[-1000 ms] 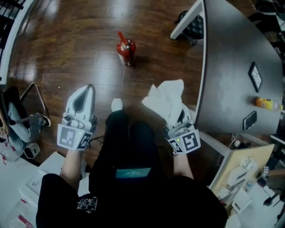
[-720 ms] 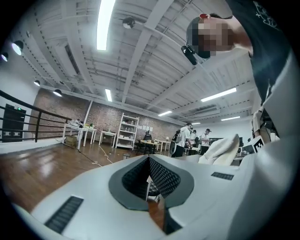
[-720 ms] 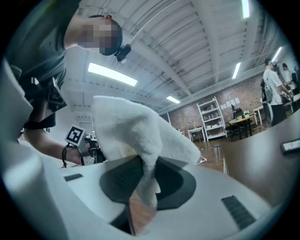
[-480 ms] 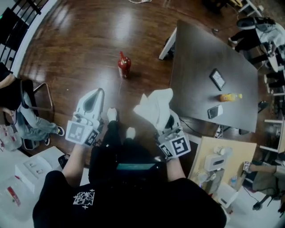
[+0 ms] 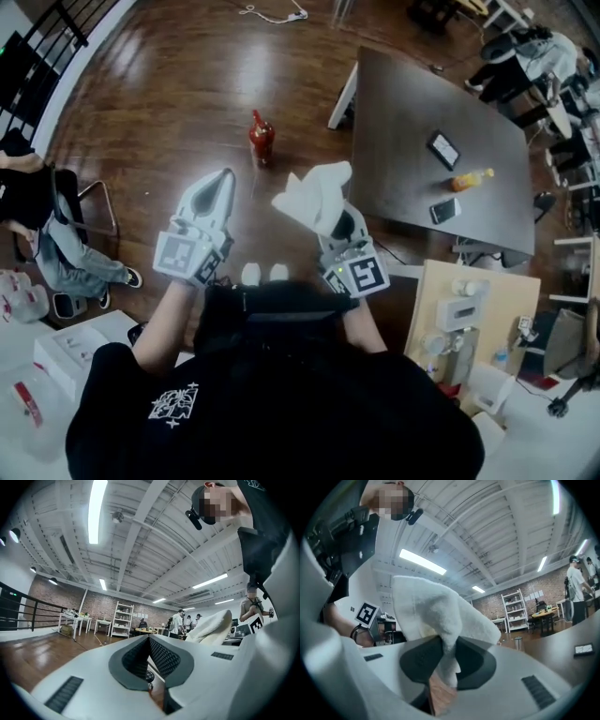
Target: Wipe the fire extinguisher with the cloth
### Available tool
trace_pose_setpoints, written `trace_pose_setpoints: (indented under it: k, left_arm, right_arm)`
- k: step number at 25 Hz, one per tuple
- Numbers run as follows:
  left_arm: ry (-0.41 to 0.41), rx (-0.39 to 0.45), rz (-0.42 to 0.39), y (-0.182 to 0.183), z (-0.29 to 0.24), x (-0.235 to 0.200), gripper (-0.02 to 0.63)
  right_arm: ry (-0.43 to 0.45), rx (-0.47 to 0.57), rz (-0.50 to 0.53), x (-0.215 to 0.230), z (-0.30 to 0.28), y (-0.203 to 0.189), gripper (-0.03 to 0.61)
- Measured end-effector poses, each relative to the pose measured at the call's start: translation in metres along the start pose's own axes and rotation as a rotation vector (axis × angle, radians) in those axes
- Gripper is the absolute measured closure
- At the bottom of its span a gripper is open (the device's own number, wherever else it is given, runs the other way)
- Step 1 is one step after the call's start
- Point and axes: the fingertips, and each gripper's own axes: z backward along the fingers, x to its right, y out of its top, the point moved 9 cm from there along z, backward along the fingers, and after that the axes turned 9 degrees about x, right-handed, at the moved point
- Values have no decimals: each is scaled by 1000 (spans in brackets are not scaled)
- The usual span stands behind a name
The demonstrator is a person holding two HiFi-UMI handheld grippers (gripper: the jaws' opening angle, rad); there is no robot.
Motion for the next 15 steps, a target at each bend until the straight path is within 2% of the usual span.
trace_pose_setpoints:
  k: [6,15]
  left_arm:
    - [-26,22,17,3,4,9,611]
    - [-32,20,7,3,-6,11,611]
  right_arm:
    - [-6,28,11,-10,-3,4,482]
    - [-35,28,19,-2,-4,6,483]
